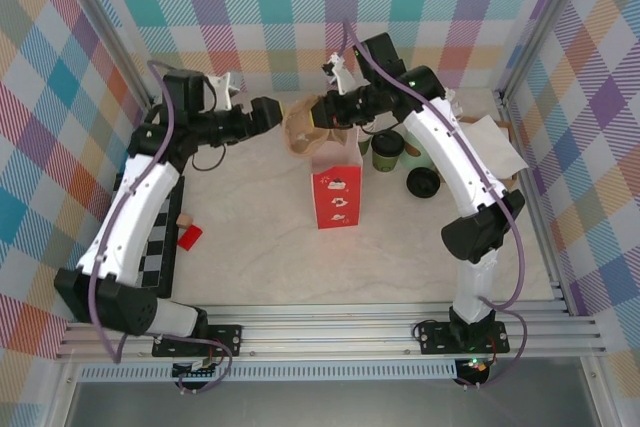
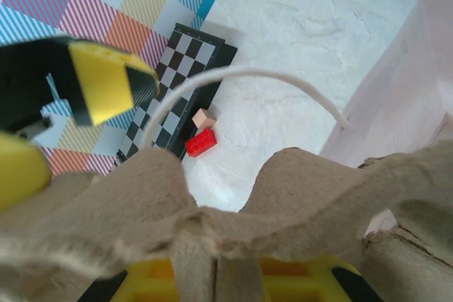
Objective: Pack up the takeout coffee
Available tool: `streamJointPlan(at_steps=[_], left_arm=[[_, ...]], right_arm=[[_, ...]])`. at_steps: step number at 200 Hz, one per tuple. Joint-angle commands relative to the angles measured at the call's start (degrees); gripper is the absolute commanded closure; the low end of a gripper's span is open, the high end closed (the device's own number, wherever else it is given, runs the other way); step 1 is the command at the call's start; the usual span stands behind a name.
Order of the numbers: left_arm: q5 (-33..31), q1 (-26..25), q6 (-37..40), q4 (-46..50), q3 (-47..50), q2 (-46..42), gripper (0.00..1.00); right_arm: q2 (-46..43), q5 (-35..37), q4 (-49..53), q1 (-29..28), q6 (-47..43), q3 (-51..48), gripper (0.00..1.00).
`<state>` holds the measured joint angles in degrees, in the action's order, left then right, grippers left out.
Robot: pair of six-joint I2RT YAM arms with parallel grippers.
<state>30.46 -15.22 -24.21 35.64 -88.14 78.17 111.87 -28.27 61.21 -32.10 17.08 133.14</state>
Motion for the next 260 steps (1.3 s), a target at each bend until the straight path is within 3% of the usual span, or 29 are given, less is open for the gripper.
streamJointPlan(at_steps=[1, 26, 44, 60, 75, 94, 124, 159, 195, 230, 260], left_arm=[[-14.86, -6.47, -5.69, 1.47, 7.14, -7.43, 0.0], [-25.34, -12.98, -15.53, 0.43, 13.54, -10.71, 0.0], [-34.66, -18.3, -21.58, 3.06, 14.52, -11.42, 0.0], [-40.75, -18.84, -27.13, 8.89, 14.96, -13.04, 0.0], [-38.64, -18.79, -24.88, 6.54, 16.34, -15.91, 0.0], [-30.75, -20.16, -22.33, -1.72, 18.63, -18.44, 0.0], [-33.91, -29.59, -23.04, -5.07, 19.78, -16.8, 0.0], [-37.19, -30.79, -30.45, 21.12, -1.56, 2.45, 0.02], [-42.64, -31.65, -36.43, 18.75, -3.46, 6.09, 0.05], [-46.32, -31.71, -36.15, 19.97, -4.73, 9.45, 0.2], [-48.23, -31.63, -29.53, 22.07, -8.73, 13.2, 0.45]], right_arm=[[-0.33, -0.83, -4.27, 0.96, 5.62, 2.83, 1.0], [-1.34, -0.19, -5.94, 0.99, 5.72, 2.98, 1.0], [-2.73, 1.57, -5.48, 1.18, 0.05, 4.19, 1.0], [-3.37, 1.12, -3.54, 1.81, -6.82, 6.66, 1.0], [-4.24, -0.28, -4.07, 2.03, -11.18, 6.7, 1.0], [-4.38, -3.42, -9.16, 2.06, -10.89, 6.77, 1.0], [-3.69, -1.36, -14.6, 2.04, -10.91, 9.15, 1.0], [-2.22, 9.54, -9.39, 2.02, -10.39, 16.29, 1.0], [-6.0, 14.02, -6.43, 2.04, -10.23, 12.68, 1.0], [-11.69, 15.53, -10.55, 2.03, -10.03, 3.59, 1.0], [-11.8, 12.34, -8.45, 2.03, -13.57, 4.18, 1.0]])
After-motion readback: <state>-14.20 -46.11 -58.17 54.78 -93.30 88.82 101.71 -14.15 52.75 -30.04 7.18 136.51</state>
